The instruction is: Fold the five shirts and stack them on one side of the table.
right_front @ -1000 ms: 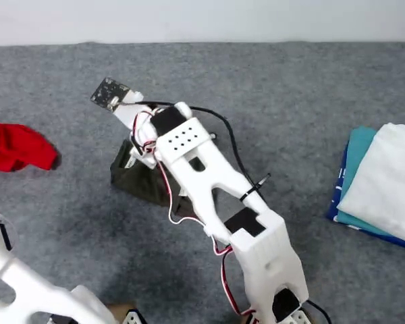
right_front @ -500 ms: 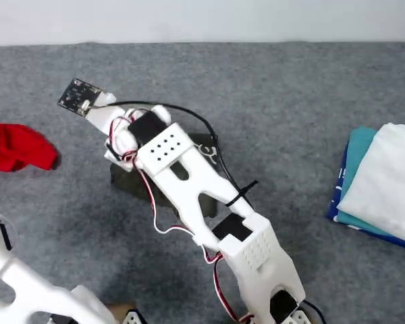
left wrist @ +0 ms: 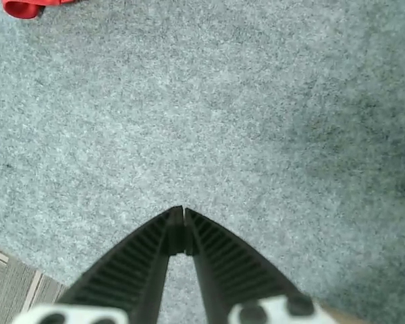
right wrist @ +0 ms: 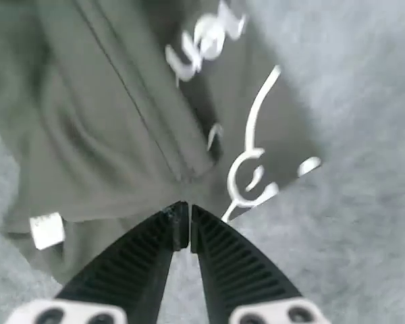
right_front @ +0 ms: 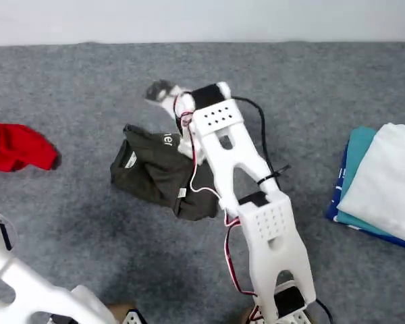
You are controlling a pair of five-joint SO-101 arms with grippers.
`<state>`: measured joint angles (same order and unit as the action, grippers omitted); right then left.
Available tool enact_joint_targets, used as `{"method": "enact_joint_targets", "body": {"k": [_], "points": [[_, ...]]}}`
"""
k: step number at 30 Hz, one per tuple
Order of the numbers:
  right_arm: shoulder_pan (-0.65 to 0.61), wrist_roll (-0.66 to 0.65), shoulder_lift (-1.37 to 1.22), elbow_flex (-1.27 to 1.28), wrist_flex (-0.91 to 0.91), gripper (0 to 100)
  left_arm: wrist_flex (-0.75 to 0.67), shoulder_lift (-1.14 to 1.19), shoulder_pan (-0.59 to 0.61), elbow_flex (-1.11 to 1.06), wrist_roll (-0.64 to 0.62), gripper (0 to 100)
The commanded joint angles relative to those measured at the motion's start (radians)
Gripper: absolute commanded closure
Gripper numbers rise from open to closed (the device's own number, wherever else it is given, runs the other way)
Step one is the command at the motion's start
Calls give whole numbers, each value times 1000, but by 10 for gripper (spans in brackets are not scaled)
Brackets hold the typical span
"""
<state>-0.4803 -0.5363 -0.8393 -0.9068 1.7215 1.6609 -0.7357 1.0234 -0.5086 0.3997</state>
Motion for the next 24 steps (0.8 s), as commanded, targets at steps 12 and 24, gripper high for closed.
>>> {"method": "enact_joint_targets", "body": {"k": [12, 24], "points": [[-386, -11, -51, -373, 53, 988, -35, -20, 0, -2, -9, 993], [-206, -17, -64, -485, 71, 988, -35, -20, 0, -2, -9, 993]]}}
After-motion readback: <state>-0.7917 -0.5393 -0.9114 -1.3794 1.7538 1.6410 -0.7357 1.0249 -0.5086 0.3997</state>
